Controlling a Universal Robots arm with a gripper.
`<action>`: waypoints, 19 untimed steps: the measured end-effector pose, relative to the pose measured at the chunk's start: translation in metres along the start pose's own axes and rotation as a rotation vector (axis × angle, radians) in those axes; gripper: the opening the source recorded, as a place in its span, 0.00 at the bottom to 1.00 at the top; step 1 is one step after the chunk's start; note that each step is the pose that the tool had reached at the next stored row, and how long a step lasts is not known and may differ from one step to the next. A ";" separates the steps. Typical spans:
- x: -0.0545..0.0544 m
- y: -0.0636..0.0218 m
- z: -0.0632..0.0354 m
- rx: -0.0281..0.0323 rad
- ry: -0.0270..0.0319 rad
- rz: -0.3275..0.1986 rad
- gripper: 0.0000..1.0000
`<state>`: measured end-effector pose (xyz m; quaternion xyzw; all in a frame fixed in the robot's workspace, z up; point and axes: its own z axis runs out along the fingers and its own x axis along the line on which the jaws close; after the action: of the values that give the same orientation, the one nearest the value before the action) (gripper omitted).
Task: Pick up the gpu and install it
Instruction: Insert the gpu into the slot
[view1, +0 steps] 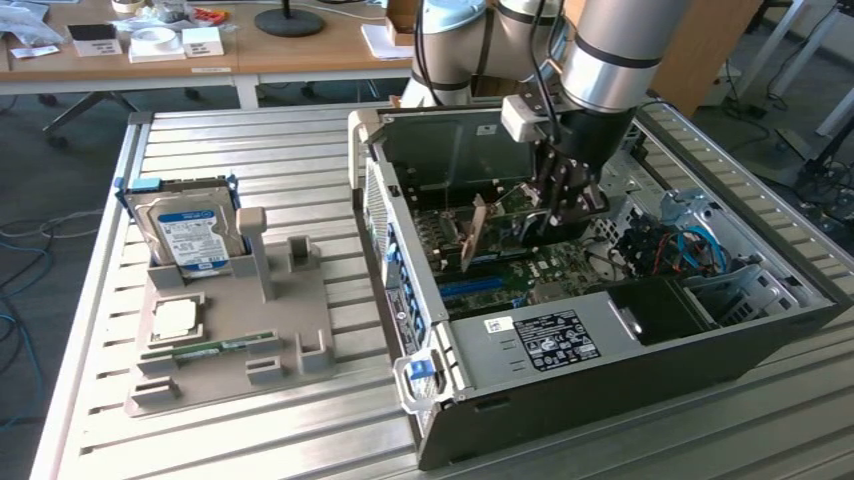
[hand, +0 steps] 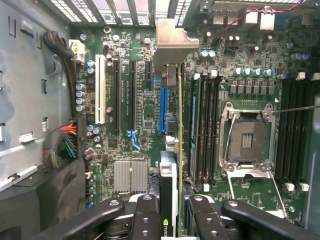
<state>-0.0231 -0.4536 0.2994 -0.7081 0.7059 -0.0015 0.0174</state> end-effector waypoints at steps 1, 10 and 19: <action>0.000 0.0001 0.0007 0.0000 0.0000 0.000 0.27; 0.000 0.0014 0.0014 0.0000 0.0000 0.000 0.27; 0.000 0.0032 0.0013 0.0001 0.0000 0.000 0.27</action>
<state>-0.0263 -0.4536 0.2980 -0.7081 0.7059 -0.0015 0.0174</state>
